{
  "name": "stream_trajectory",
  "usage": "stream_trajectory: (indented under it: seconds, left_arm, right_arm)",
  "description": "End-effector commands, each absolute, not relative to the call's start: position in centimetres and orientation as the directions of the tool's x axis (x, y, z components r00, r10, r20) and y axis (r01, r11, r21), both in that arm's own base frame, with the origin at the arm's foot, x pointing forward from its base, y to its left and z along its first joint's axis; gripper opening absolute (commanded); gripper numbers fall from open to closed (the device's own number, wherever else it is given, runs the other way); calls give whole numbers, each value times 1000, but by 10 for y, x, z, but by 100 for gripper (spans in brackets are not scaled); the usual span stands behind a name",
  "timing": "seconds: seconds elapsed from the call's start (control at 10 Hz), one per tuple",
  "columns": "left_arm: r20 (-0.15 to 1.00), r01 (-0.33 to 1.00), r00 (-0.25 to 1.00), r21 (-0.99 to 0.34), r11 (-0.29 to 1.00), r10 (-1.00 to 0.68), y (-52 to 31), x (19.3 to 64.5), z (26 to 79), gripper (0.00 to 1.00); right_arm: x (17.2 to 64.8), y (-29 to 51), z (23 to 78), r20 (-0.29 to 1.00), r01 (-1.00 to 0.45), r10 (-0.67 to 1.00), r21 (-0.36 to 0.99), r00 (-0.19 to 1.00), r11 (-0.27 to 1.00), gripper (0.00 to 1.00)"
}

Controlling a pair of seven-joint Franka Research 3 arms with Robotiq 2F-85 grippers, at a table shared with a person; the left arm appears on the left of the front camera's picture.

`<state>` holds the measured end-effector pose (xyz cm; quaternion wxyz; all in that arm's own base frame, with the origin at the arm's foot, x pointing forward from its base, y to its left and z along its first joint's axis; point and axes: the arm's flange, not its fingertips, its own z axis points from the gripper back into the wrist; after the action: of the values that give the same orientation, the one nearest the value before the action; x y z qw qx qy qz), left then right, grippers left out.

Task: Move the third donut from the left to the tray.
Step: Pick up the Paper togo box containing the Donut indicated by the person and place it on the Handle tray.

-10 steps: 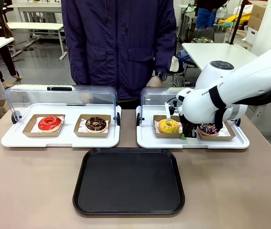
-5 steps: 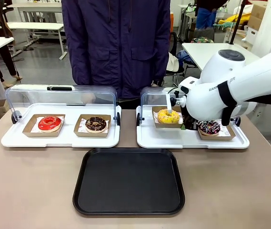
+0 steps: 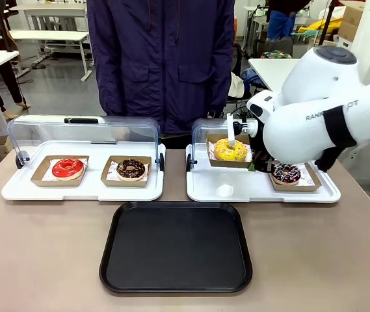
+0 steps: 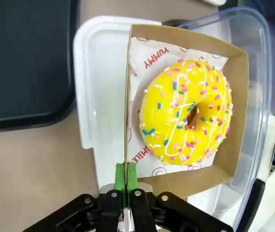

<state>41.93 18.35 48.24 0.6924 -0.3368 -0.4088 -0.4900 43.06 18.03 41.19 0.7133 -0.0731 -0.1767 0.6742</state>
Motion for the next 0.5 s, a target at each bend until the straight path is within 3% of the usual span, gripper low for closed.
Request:
stream_trajectory:
  seconds: [0.0, 0.4]
  left_arm:
    - [891, 956, 188, -68, 287, -413, 182, 416, 485, 100]
    - [891, 956, 188, -68, 287, -413, 182, 416, 485, 100]
  right_arm:
    - [403, 187, 422, 156, -939, 984, -319, 83, 130, 2]
    - [346, 216, 417, 174, -945, 982, -304, 67, 119, 2]
